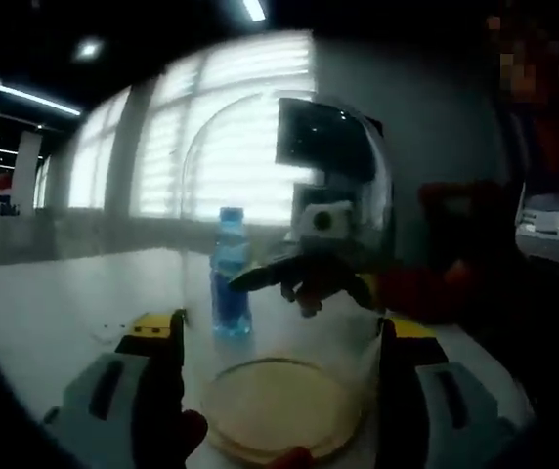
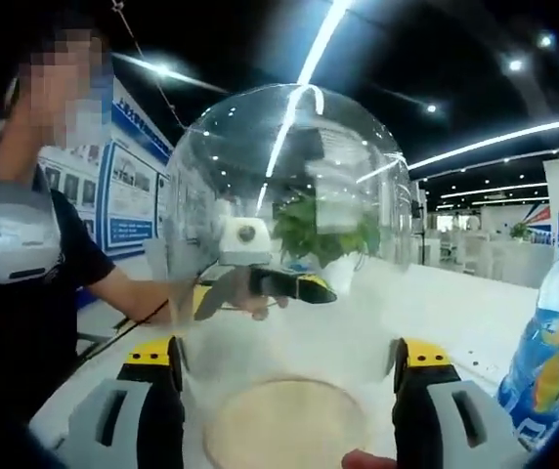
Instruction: Open the cover put in the Mizone put the cover back on
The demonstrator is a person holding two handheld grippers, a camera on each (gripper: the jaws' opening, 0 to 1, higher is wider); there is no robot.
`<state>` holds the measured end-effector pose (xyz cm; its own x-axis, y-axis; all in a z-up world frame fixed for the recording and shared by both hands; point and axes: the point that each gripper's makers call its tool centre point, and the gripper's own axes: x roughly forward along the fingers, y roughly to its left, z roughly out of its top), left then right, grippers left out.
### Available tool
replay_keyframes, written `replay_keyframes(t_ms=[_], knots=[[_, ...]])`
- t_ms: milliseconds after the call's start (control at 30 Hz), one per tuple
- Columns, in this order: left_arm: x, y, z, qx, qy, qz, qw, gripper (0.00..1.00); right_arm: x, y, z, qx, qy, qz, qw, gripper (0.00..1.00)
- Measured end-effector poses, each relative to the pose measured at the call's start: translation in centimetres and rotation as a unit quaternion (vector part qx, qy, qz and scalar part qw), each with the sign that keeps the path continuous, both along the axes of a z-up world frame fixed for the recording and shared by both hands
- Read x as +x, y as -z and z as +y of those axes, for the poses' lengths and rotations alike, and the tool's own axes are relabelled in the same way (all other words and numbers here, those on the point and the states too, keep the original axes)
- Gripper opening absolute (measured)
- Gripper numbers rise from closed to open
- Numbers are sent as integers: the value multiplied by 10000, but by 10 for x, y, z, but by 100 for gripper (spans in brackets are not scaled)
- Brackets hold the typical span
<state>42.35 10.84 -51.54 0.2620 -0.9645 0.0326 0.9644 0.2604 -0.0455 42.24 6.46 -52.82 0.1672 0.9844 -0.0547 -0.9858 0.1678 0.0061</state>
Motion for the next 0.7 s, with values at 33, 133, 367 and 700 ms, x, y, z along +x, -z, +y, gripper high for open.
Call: replay_keyframes(t_ms=[33, 133, 367, 700], knots=[[0, 0, 0, -33, 36, -8, 10000, 72, 0, 1, 1, 34, -41, 31, 10000, 84], [1, 0, 0, -89, 97, -4, 9999, 72, 0, 3, 4, 113, -117, 181, 9997, 86], [1, 1, -1, -172, 172, 52, 9997, 72, 1, 4, 7, 273, -191, 232, 9992, 89], [2, 2, -3, -246, 109, 27, 9996, 71, 0, 2, 9, 355, -239, 112, 9990, 89]])
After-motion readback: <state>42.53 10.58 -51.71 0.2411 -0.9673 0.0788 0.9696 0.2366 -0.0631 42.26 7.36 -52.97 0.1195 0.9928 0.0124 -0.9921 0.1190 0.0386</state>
